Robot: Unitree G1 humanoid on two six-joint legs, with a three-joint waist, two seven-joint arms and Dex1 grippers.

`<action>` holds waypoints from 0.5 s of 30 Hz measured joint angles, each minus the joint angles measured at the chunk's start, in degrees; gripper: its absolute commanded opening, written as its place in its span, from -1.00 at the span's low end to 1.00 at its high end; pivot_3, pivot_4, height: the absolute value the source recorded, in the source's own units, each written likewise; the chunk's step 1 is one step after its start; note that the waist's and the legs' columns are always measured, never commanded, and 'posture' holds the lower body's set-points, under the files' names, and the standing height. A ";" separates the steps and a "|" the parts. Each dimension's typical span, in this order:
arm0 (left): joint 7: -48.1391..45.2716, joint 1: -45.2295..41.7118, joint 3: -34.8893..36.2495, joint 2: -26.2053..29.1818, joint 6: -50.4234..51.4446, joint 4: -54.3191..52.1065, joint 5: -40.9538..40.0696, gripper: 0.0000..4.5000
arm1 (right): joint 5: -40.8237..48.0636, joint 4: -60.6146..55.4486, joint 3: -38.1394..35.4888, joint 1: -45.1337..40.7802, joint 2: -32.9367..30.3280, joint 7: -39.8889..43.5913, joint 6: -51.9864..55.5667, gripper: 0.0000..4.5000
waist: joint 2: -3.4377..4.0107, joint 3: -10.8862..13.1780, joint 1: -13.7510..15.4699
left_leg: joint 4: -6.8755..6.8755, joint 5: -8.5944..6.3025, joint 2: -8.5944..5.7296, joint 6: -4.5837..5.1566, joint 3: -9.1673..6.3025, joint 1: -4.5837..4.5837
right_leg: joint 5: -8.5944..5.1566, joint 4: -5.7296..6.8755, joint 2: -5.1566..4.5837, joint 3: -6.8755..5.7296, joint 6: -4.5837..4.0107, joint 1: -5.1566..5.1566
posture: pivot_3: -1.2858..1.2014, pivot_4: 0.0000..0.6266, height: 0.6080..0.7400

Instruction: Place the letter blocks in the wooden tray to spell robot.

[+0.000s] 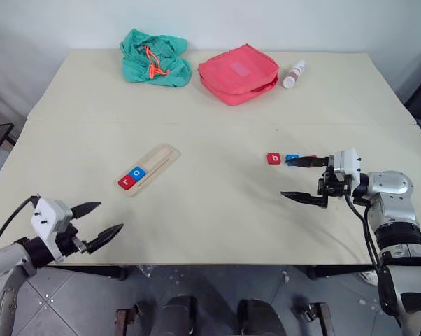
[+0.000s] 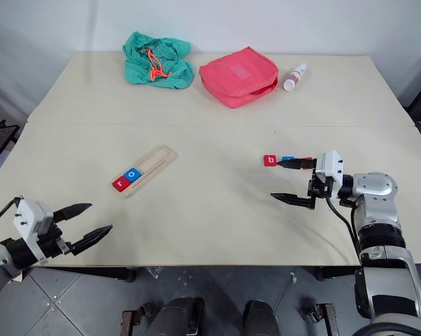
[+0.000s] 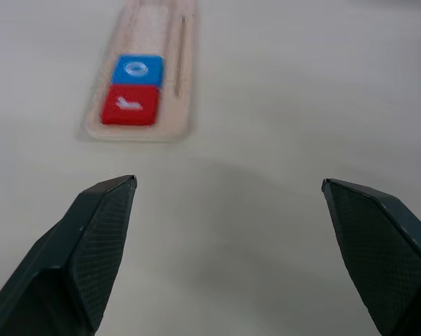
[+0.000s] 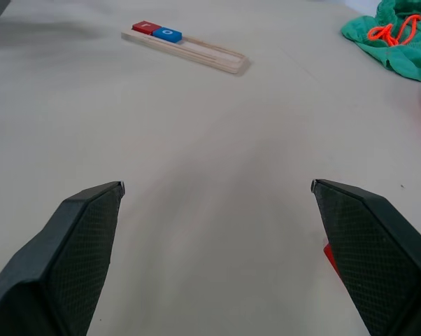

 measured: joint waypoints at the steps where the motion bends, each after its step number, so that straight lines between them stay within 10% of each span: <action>1: -0.13 -2.80 -0.57 0.92 0.05 2.62 0.42 1.00 | 0.15 -0.38 -0.08 0.32 -0.14 0.00 0.30 0.99 | 0.00 0.00 0.09 | 0.00 0.00 -0.02 0.00 -0.01 0.00 | 0.00 0.03 -0.01 -0.01 0.00 0.00 | 0.03 -0.52 1.00; 15: -6.24 -27.78 -15.23 2.85 -3.10 26.21 9.26 1.00 | 1.93 -13.39 -2.75 10.19 -1.47 -0.61 4.09 0.99 | -0.02 -0.01 0.00 | 0.04 -0.01 -0.08 0.00 0.02 0.00 | 0.00 0.54 -0.06 -0.04 0.00 -0.23 | 0.03 -0.52 1.00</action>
